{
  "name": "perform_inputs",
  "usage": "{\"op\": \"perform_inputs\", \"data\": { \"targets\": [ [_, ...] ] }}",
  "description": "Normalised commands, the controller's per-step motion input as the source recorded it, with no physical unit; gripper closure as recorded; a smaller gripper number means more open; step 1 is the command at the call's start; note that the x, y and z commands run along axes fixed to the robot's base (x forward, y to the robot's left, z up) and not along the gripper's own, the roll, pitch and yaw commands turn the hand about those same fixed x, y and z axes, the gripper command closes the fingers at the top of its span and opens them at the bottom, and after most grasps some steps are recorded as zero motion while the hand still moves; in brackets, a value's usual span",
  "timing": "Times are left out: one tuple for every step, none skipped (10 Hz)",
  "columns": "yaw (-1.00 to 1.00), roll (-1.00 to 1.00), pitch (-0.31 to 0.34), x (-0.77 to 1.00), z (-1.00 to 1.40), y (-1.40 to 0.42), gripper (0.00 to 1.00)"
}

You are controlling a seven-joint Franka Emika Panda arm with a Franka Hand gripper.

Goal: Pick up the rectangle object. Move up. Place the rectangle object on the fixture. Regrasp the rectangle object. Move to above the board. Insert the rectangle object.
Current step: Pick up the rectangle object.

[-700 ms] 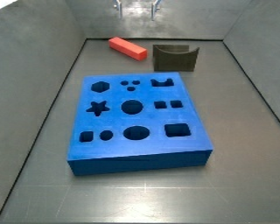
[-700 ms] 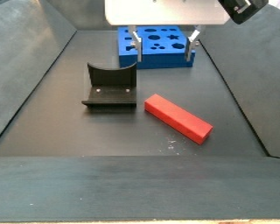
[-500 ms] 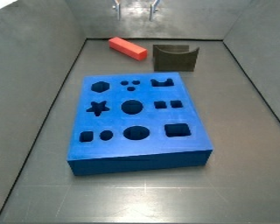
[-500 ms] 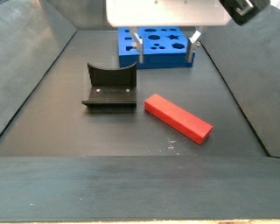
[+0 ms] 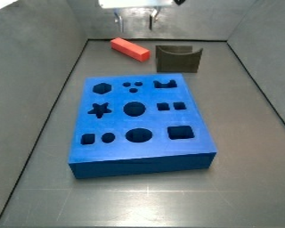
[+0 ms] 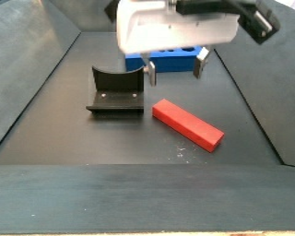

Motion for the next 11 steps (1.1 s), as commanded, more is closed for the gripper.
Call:
{"op": "perform_inputs", "data": {
  "targets": [
    [0.49,0.02,-0.131,-0.09,-0.59,0.21,0.0],
    [0.41,0.0,-0.12,-0.07,-0.61,0.16,0.0],
    [0.35,-0.09,-0.08,0.0,-0.66,0.15,0.0],
    [0.35,-0.13,-0.031,0.0,-0.76,0.1,0.0],
    [0.33,-0.14,0.0,0.0,-0.83,0.08,0.0],
    [0.31,-0.16,0.0,0.0,-0.86,0.08,0.0],
    [0.29,-0.12,0.0,0.0,-0.9,0.04,0.0],
    [0.28,-0.11,0.0,0.0,-0.91,0.02,0.0],
    [0.26,-0.14,0.0,0.0,-0.91,0.03,0.0],
    [0.25,-0.13,-0.003,0.0,-0.91,0.0,0.0],
    [0.25,-0.16,0.0,0.0,-0.9,0.0,0.0]
  ]
}}
